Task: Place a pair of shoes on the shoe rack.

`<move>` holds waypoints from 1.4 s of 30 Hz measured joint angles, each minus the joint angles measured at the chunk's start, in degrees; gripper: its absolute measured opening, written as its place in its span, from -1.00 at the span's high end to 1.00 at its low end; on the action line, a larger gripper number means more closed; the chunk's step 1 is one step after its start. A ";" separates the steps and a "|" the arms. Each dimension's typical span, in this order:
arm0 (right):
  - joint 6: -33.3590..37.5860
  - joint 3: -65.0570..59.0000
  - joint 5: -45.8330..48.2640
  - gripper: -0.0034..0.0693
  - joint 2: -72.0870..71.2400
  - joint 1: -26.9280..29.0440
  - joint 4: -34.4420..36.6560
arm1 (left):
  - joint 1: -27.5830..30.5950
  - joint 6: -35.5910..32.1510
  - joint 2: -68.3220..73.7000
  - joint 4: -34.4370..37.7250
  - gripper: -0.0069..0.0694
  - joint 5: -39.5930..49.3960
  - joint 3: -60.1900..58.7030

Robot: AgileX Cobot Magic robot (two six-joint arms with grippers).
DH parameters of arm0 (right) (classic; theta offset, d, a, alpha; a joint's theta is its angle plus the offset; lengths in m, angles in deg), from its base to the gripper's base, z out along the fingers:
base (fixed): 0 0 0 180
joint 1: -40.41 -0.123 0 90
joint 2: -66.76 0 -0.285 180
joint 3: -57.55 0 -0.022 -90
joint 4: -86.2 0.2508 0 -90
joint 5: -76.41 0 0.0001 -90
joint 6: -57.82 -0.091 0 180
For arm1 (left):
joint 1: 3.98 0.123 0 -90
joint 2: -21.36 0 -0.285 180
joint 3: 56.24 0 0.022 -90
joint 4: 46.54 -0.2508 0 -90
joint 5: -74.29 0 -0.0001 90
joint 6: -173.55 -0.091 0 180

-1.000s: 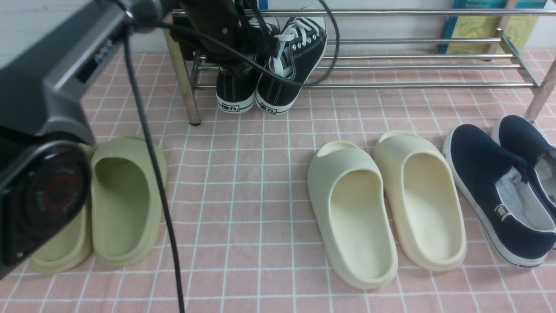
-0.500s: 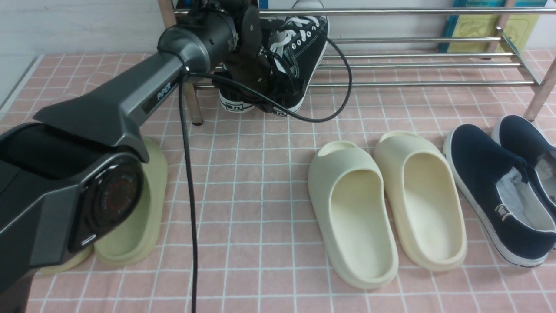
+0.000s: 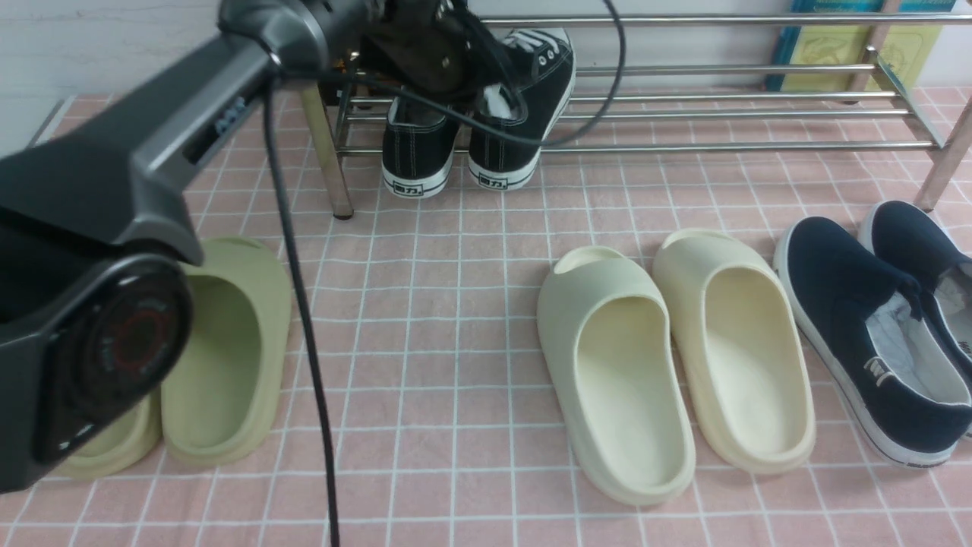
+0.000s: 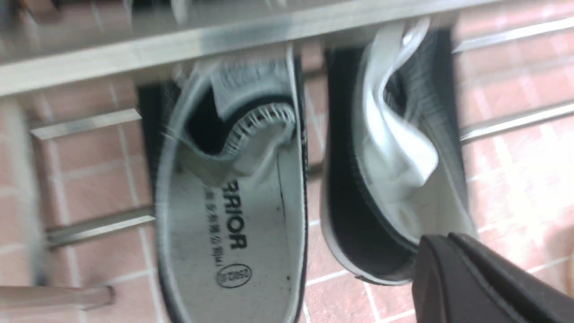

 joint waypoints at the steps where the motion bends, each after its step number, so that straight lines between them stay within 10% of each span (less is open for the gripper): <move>1: 0.00 0.00 0.00 0.24 0.00 0.00 0.00 | 0.00 -0.51 -1.39 -0.26 0.77 0.48 0.00; 18: 0.00 0.00 0.00 0.24 0.00 0.00 0.00 | 0.00 -1.95 -24.70 -12.40 0.76 15.40 -3.35; 42: 0.00 0.00 0.00 0.24 0.00 0.00 0.00 | 0.00 17.85 -85.32 -16.58 0.73 3.93 -68.51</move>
